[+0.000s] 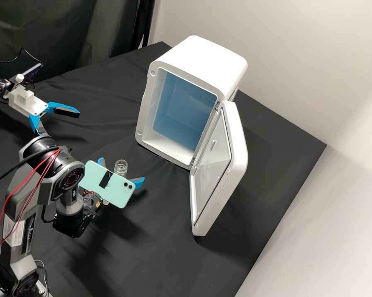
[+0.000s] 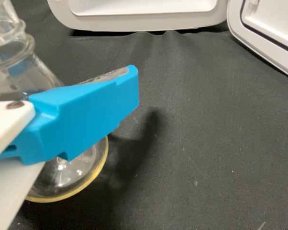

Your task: Place the flask in the incubator

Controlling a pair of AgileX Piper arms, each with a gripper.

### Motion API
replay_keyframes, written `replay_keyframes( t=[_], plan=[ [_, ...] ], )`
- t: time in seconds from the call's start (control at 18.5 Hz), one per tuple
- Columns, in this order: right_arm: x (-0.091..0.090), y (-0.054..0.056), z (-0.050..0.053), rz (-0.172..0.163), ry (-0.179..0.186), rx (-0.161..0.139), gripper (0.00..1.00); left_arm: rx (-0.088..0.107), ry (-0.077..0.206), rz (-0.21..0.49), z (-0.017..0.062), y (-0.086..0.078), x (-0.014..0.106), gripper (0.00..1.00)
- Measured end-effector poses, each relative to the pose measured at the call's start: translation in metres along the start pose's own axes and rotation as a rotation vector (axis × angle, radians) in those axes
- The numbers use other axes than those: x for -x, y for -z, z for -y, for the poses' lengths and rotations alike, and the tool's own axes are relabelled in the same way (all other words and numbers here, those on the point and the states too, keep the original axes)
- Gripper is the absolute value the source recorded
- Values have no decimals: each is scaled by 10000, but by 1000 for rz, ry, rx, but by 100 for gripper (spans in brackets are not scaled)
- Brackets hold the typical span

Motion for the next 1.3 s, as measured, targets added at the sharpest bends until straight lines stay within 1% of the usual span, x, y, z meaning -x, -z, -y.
replay_keyframes(
  t=[0.16,0.22,0.49,0.7,0.87,0.97,1.3],
  plan=[
    [0,0,0,0,0,0,100,-2,0,0,0,0,0,100],
    [0,0,0,0,0,0,0,-2,0,0,0,0,0,100],
    [0,0,0,0,0,0,0,-1,-1,-2,-1,4,2,100],
    [0,0,0,0,0,-2,0,8,5,-12,12,25,3,100],
    [0,0,0,0,0,-2,0,8,5,-12,12,25,3,100],
    [0,0,0,0,0,-8,0,8,5,-12,12,25,3,100],
    [4,-2,4,1,1,-9,0,9,6,-12,14,26,2,100]
  ],
)
